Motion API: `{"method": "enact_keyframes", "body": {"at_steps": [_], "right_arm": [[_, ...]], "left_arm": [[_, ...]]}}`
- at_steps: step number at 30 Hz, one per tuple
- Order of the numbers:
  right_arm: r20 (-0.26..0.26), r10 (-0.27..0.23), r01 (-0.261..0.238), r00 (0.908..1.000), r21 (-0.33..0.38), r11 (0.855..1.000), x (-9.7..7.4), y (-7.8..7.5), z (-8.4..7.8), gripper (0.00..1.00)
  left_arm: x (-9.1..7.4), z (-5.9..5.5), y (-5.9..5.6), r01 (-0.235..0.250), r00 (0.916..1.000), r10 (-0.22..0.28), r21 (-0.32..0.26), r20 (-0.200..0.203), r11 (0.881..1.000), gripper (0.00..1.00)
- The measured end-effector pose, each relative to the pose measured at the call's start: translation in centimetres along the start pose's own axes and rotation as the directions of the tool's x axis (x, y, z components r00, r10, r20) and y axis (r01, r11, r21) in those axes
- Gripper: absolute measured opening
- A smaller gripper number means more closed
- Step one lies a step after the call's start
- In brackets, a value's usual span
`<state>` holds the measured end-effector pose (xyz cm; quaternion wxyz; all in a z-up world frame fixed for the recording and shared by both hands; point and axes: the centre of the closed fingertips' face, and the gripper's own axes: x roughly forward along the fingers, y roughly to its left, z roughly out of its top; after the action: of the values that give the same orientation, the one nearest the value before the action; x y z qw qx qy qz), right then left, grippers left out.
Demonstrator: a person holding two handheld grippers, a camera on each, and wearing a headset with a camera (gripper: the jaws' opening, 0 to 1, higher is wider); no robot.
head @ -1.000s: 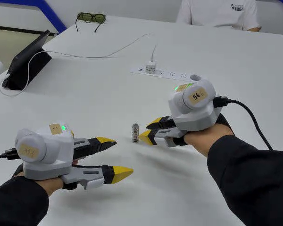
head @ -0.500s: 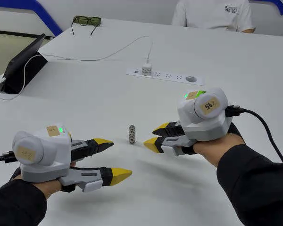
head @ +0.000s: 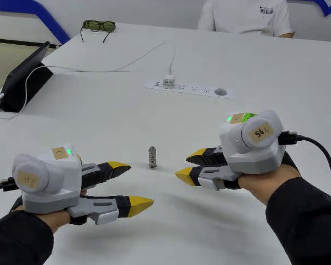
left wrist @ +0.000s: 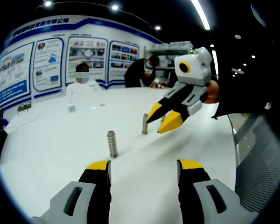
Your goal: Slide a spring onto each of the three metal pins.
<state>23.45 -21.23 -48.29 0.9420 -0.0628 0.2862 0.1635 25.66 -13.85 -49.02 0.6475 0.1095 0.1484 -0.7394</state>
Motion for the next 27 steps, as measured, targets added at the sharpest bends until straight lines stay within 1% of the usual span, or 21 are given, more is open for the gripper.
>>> {"method": "enact_keyframes", "body": {"at_steps": [5, 9, 20, 27], "right_arm": [[0.008, -0.014, 0.013, 0.9999, 0.010, 1.000, -0.8, -0.3, -0.3, 0.25], [0.009, -0.026, 0.026, 0.9996, 0.019, 0.999, -1.5, -0.7, -0.8, 0.26], [0.030, -0.069, 0.068, 0.9972, 0.043, 0.997, -3.8, -1.5, -1.8, 0.28], [0.028, -0.092, 0.090, 0.9954, 0.048, 0.995, -5.3, -1.8, -2.7, 0.29]], "left_arm": [[0.0, 0.1, 0.0, 0.000, 1.0000, 0.000, 0.001, 0.000, 1.000, 0.58], [0.0, 0.2, 0.0, 0.000, 1.0000, 0.000, 0.002, 0.001, 1.000, 0.59], [-0.1, 0.3, -0.1, -0.001, 1.0000, 0.001, 0.000, 0.002, 1.000, 0.61], [-0.1, 0.4, 0.0, -0.002, 1.0000, 0.002, 0.000, 0.002, 1.000, 0.61]]}}
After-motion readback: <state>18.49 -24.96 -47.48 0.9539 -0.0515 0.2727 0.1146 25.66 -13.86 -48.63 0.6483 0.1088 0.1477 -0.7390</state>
